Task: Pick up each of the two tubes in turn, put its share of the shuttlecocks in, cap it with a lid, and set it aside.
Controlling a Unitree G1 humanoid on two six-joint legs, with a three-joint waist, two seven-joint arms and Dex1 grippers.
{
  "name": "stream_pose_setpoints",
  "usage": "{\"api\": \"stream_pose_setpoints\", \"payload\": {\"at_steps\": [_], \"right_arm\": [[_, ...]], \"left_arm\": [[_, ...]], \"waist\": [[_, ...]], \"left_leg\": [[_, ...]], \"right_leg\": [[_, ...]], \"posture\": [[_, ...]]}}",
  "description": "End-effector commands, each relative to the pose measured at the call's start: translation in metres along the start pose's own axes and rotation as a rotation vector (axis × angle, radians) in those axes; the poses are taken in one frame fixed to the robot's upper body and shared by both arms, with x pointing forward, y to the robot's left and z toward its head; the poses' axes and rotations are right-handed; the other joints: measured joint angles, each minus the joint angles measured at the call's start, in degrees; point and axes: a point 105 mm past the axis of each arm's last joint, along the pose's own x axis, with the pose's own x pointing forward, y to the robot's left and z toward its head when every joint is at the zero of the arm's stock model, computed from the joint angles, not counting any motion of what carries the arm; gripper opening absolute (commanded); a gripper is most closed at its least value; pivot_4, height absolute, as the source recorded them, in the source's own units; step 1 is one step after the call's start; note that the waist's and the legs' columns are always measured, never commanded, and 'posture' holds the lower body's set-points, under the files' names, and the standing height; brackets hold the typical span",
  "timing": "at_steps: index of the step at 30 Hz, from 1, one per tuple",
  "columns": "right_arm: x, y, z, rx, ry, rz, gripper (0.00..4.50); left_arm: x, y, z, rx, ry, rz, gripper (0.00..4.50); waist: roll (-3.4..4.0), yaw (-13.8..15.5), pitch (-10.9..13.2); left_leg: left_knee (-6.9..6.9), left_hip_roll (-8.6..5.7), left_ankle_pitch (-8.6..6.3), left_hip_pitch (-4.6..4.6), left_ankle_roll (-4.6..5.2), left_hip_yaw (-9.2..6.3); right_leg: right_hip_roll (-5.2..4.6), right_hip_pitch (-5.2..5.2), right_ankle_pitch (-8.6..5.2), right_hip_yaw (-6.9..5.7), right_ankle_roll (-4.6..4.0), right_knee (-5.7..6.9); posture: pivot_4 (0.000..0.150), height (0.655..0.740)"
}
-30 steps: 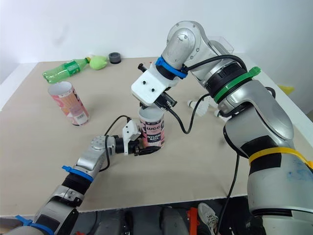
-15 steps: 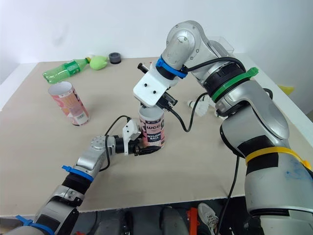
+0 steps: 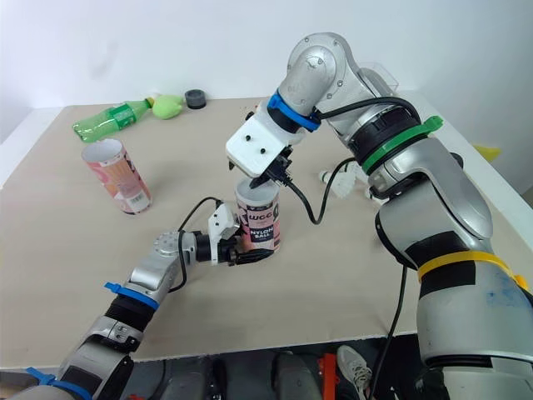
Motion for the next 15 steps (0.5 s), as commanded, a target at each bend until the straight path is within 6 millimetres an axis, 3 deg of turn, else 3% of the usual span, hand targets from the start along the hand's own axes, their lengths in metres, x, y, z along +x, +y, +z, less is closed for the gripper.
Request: {"api": "stream_pose_setpoints", "payload": {"at_steps": [1,7,12,15], "right_arm": [[-0.027,-0.009,0.003,0.091,-0.066,-0.101,2.38],[-0.05,-0.008,-0.014,0.289,-0.156,-0.259,2.38],[-0.063,-0.005,-0.019,0.558,-0.391,-0.416,0.17],[-0.052,0.008,-0.017,0.677,-0.472,-0.407,0.07]], "left_arm": [[-0.001,-0.012,-0.031,-0.099,0.086,-0.034,2.99],[-0.001,-0.012,-0.031,-0.089,0.087,-0.036,2.99],[-0.003,-0.012,-0.03,-0.074,0.095,-0.038,2.99],[-0.005,-0.012,-0.03,-0.07,0.098,-0.038,2.99]], "waist": [[0.0,0.0,0.0],[-0.01,0.0,0.0],[-0.02,0.0,0.0],[-0.04,0.0,0.0]], "left_leg": [[0.0,0.0,0.0,0.0,0.0,-0.01],[-0.01,-0.01,0.0,0.0,-0.01,-0.01],[-0.03,0.0,-0.01,0.01,-0.01,-0.01],[-0.04,0.01,-0.01,0.0,-0.01,-0.06]], "right_leg": [[0.0,0.0,0.0,0.0,0.0,0.0],[-0.02,0.01,0.0,0.0,-0.01,0.0],[-0.02,0.02,0.01,0.02,-0.02,0.0],[-0.03,0.03,0.0,0.03,-0.06,0.01]], "posture": [[0.15,0.74],[0.15,0.74],[0.15,0.74],[0.15,0.74]]}}
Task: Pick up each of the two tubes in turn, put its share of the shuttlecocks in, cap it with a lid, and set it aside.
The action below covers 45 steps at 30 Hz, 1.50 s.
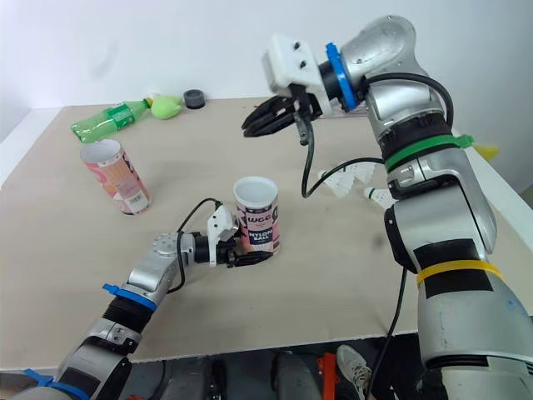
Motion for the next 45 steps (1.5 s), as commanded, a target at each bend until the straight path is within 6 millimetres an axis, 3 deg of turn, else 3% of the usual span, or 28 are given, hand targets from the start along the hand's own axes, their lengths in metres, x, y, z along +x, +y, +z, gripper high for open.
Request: {"api": "stream_pose_setpoints", "payload": {"at_steps": [1,10,16,32,45], "right_arm": [[0.001,0.011,0.006,0.073,-0.074,-0.001,0.07],[0.021,0.048,-0.014,0.176,-0.067,0.096,0.07],[0.033,0.063,-0.025,0.184,-0.03,0.15,0.07],[0.052,0.076,-0.052,0.084,0.113,0.238,0.07],[0.061,0.075,-0.055,0.261,0.121,0.243,0.07]], "left_arm": [[-0.002,-0.01,-0.03,-0.083,0.091,-0.029,2.99],[-0.001,-0.01,-0.029,-0.078,0.094,-0.032,2.99],[-0.002,-0.01,-0.03,-0.08,0.094,-0.025,2.99],[-0.004,-0.008,-0.03,-0.083,0.093,-0.013,2.99],[-0.001,-0.006,-0.025,-0.059,0.084,-0.012,2.99]], "waist": [[0.01,-0.1,0.0],[0.0,-0.1,0.0],[-0.01,-0.1,0.0],[-0.32,-0.1,-0.5],[-0.32,-0.1,-0.6]], "left_leg": [[0.0,0.0,0.0,0.0,0.0,0.0],[-0.03,0.0,0.0,0.0,-0.01,0.01],[-0.02,-0.02,0.0,0.01,0.0,0.02],[-0.13,0.05,0.0,0.35,-0.01,0.04],[-0.15,0.13,0.0,0.43,-0.01,0.02]], "right_leg": [[0.0,-0.01,0.0,0.01,0.0,0.0],[0.09,-0.06,-0.03,-0.02,0.04,0.07],[0.09,-0.05,-0.08,-0.02,0.12,0.07],[0.18,0.16,-0.18,0.0,0.09,0.07],[0.24,0.2,-0.2,-0.02,0.01,0.08]], "posture": [[0.15,0.74],[0.15,0.74],[0.15,0.74],[0.15,0.74],[0.15,0.74]]}}
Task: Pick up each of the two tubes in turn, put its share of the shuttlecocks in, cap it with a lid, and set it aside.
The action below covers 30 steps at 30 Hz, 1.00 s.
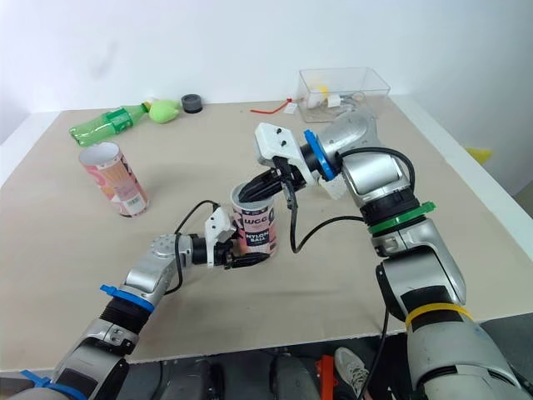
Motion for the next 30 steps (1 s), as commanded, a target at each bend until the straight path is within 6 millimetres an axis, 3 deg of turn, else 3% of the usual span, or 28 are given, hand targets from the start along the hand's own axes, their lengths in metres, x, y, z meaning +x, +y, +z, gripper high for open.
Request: {"api": "stream_pose_setpoints", "payload": {"at_steps": [1,7,10,13,17,18,21,23,24,26,30], "right_arm": [[0.011,0.008,-0.013,0.083,0.042,0.063,0.07],[-0.026,-0.007,0.02,0.084,-0.154,-0.035,0.07],[-0.054,-0.012,0.032,0.075,-0.241,-0.109,0.9],[-0.086,-0.008,0.036,0.105,-0.315,-0.169,2.28],[-0.112,0.004,0.02,0.181,-0.369,-0.258,3.97],[-0.112,0.006,0.012,0.201,-0.369,-0.286,4.38],[-0.102,0.026,-0.031,0.242,-0.284,-0.378,4.45],[-0.092,0.037,-0.043,0.258,-0.274,-0.41,4.45],[-0.085,0.042,-0.047,0.269,-0.283,-0.418,4.5],[-0.068,0.055,-0.059,0.301,-0.269,-0.423,4.5],[-0.043,0.068,-0.079,0.345,-0.255,-0.433,4.5]], "left_arm": [[0.002,-0.007,-0.02,-0.044,0.068,-0.026,2.99],[0.0,-0.006,-0.021,-0.046,0.07,-0.016,2.99],[-0.001,-0.006,-0.022,-0.046,0.073,-0.015,2.99],[-0.002,-0.007,-0.023,-0.047,0.075,-0.016,2.99],[-0.002,-0.009,-0.023,-0.046,0.072,-0.021,2.99],[-0.002,-0.009,-0.022,-0.044,0.069,-0.022,2.99],[-0.002,-0.009,-0.018,-0.036,0.053,-0.019,2.99],[-0.003,-0.009,-0.015,-0.03,0.041,-0.014,2.99],[-0.004,-0.008,-0.014,-0.023,0.036,-0.011,3.83],[-0.006,-0.009,-0.01,-0.001,0.028,-0.014,4.47],[-0.011,-0.009,-0.005,0.024,0.005,-0.012,4.47]], "waist": [[0.0,0.0,0.0],[-0.01,0.0,0.0],[-0.01,0.1,0.0],[-0.01,0.1,0.0],[-0.04,0.1,0.0],[-0.04,0.1,0.0],[-0.05,0.1,0.0],[0.01,0.1,0.1],[0.13,0.0,0.1],[0.18,-0.1,0.1],[0.13,-0.1,0.1]], "left_leg": [[0.0,0.0,0.0,0.0,0.0,0.0],[-0.01,-0.01,0.0,-0.03,0.0,0.0],[-0.01,-0.06,0.0,-0.15,0.0,0.0],[-0.08,-0.12,-0.03,-0.18,-0.03,0.02],[-0.13,-0.13,-0.11,-0.16,-0.1,-0.01],[-0.14,-0.13,-0.12,-0.15,-0.1,-0.08],[-0.21,-0.09,-0.15,-0.1,-0.12,-0.18],[-0.24,-0.09,-0.14,-0.13,-0.12,-0.22],[-0.24,-0.08,-0.14,-0.13,-0.12,-0.17],[-0.27,-0.09,-0.14,-0.14,-0.12,-0.11],[-0.25,-0.07,-0.13,-0.09,-0.14,-0.18]], "right_leg": [[0.0,0.0,0.0,0.0,0.0,0.0],[-0.02,-0.02,0.0,0.0,0.0,0.0],[-0.06,-0.11,0.06,0.0,-0.08,0.0],[-0.13,-0.14,0.02,0.01,-0.08,-0.01],[-0.15,-0.12,-0.1,0.01,-0.12,-0.04],[-0.15,-0.06,-0.13,0.01,-0.13,-0.07],[-0.11,0.02,-0.21,0.01,-0.11,-0.15],[-0.09,0.0,-0.41,-0.01,0.21,-0.16],[-0.06,-0.04,-0.41,0.04,0.22,-0.16],[-0.05,-0.1,-0.41,0.08,0.24,-0.1],[0.03,-0.05,-0.42,0.05,0.28,-0.09]], "posture": [[0.15,0.74],[0.15,0.74],[0.15,0.74],[0.15,0.74],[0.15,0.74],[0.15,0.74],[0.15,0.74],[0.15,0.74],[0.15,0.74],[0.15,0.74],[0.15,0.74]]}}
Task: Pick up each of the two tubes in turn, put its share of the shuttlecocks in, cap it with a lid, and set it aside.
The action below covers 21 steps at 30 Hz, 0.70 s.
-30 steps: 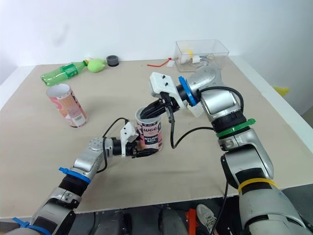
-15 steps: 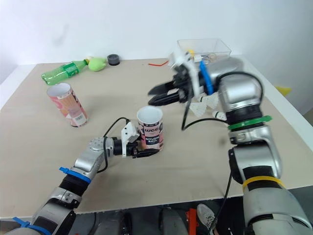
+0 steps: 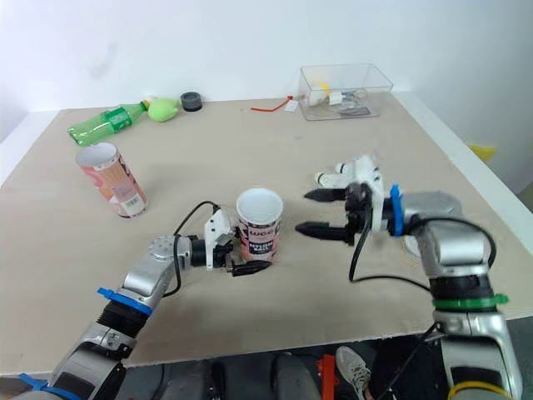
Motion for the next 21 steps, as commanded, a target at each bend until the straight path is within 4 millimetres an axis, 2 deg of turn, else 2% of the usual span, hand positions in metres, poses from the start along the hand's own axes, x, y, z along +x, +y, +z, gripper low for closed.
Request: {"api": "stream_pose_setpoints", "payload": {"at_steps": [1,4,9,21], "right_arm": [[0.008,0.006,-0.003,-0.042,-0.02,-0.031,4.5],[0.015,0.012,-0.022,-0.026,-0.008,-0.032,4.5],[0.033,0.021,-0.038,-0.014,-0.002,-0.009,4.5],[0.059,0.025,-0.05,-0.011,-0.017,0.004,4.5]], "left_arm": [[-0.007,-0.004,-0.006,-0.005,0.013,-0.005,4.47],[-0.013,-0.003,-0.006,0.021,0.027,-0.004,4.47],[-0.025,0.0,-0.006,0.042,0.041,0.007,4.47],[-0.047,0.009,-0.004,0.065,0.055,0.061,4.47]], "waist": [[-0.04,0.0,0.0],[-0.05,0.0,0.0],[-0.13,0.0,0.1],[-0.21,0.0,0.1]], "left_leg": [[0.01,0.0,0.0,0.01,0.0,0.0],[0.03,-0.01,0.01,0.02,-0.01,0.05],[0.03,0.01,0.01,0.02,-0.01,0.09],[0.03,0.01,0.01,0.0,-0.01,0.09]], "right_leg": [[0.0,0.01,0.01,-0.03,0.02,0.0],[-0.01,0.01,0.03,-0.03,0.05,0.0],[0.03,-0.01,0.03,0.0,0.04,0.0],[-0.01,-0.02,0.03,-0.03,0.03,0.0]], "posture": [[0.15,0.74],[0.15,0.74],[0.15,0.74],[0.15,0.74]]}}
